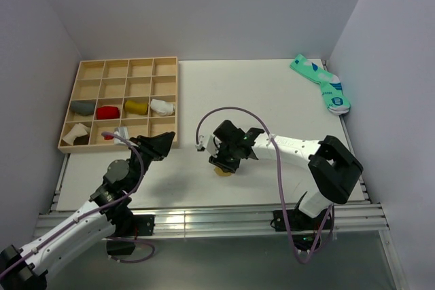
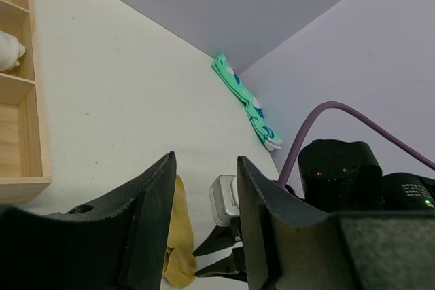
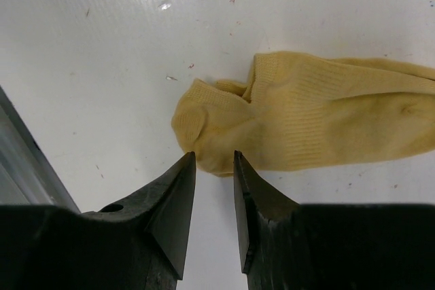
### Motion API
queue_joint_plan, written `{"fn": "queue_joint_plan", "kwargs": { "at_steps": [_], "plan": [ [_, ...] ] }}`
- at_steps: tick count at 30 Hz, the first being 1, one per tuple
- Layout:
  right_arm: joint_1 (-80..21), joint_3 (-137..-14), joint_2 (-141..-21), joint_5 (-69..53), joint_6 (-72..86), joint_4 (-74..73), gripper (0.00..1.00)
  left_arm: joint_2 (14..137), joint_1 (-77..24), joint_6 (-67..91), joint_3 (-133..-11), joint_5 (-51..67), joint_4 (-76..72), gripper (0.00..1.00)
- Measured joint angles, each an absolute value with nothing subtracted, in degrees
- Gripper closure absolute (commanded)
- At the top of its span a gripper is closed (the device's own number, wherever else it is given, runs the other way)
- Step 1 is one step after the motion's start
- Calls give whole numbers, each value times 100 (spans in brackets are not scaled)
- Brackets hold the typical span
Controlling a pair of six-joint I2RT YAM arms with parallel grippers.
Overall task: Roll the socks
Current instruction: Roll the sock at the center of the board.
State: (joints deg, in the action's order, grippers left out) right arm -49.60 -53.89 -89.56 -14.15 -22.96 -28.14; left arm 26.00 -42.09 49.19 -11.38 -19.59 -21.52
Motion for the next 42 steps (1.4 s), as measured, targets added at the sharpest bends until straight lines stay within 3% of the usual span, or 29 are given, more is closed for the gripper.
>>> {"fn": "queue_joint_plan", "kwargs": {
  "at_steps": [29,32,37,42],
  "plan": [
    [-5043,-5345,-9491,-1619,-2421,-2827,62,3201,-4209,4919,-1138,-1885,-2418,54],
    [-5043,-5387,-9542,-1632,-2458,-2832,66,3286,-4209,4904,-1138,-1835,-2526,54],
    [-4995,-5494,-9653,-1697,-2543,-2823,82,3430,-4209,4873,-1122,-1752,-2746,54],
    [-4805,-5618,-9767,-2062,-2696,-2945,87,3481,-4209,4831,-943,-1610,-3089,58]
  ]
}}
